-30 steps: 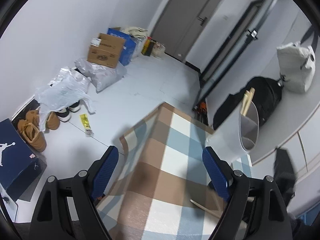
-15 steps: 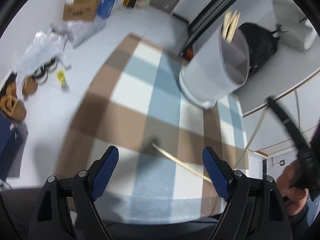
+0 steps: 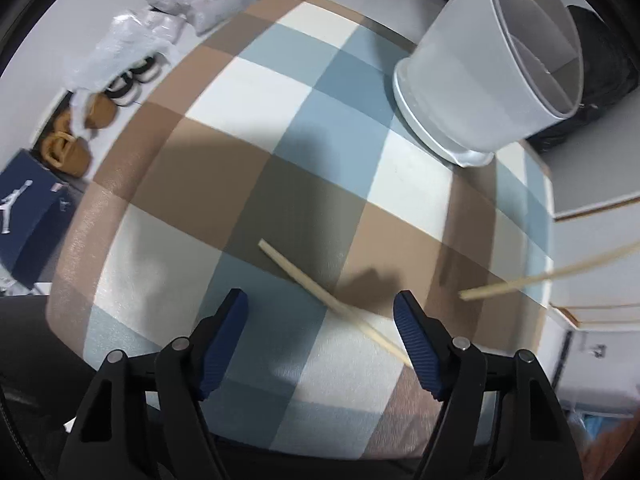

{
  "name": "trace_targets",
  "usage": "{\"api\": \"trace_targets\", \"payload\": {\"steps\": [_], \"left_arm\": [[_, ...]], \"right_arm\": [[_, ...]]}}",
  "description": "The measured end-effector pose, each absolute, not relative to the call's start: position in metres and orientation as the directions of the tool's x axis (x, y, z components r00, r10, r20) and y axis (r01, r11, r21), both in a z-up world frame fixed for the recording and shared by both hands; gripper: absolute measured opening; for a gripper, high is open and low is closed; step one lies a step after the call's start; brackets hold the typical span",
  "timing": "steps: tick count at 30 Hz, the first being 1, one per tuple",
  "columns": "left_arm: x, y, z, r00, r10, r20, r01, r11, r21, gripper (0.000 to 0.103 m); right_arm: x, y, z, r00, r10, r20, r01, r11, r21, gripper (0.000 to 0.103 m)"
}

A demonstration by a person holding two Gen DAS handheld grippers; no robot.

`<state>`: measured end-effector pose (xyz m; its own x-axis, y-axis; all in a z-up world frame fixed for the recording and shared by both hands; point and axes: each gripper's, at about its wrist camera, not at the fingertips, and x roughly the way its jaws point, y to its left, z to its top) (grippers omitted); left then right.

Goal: Organize utensils

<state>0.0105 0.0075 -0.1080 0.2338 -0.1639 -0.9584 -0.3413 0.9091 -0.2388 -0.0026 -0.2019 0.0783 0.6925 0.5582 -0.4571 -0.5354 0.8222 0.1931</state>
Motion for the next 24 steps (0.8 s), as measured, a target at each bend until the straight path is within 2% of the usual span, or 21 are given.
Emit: {"api": "trace_targets", "payload": {"steps": [3, 5, 7, 14, 24], "left_arm": [[0.013, 0.001, -0.107, 0.228, -0.067, -0.971, -0.348, 0.926, -0.146, 0.044], [0.014, -0.001, -0.106, 0.233, -0.028, -0.972, -0.348, 0.931, -0.111, 0.011], [0.014, 0.002, -0.106, 0.250, -0.042, -0.967, -0.355, 0.925, -0.133, 0.003], [0.021, -0.001, -0.108, 0.341, -0.072, -0.937, -0.320, 0.929, -0.188, 0.000], [0.016, -0.003, -0.061, 0.537, -0.110, -0.836, -0.238, 0.931, -0.276, 0.000]], "right_arm": [[-0.005, -0.212, 0.085, 0.706, 0.561, -0.433, -0.525, 0.824, 0.211, 0.003], [-0.007, -0.219, 0.089, 0.715, 0.559, -0.420, -0.519, 0.827, 0.217, 0.003], [-0.008, -0.226, 0.092, 0.724, 0.557, -0.407, -0.509, 0.830, 0.229, 0.003], [-0.013, -0.240, 0.095, 0.737, 0.549, -0.394, -0.490, 0.836, 0.247, 0.003], [-0.013, -0.238, 0.096, 0.744, 0.542, -0.391, -0.484, 0.840, 0.244, 0.003]]}}
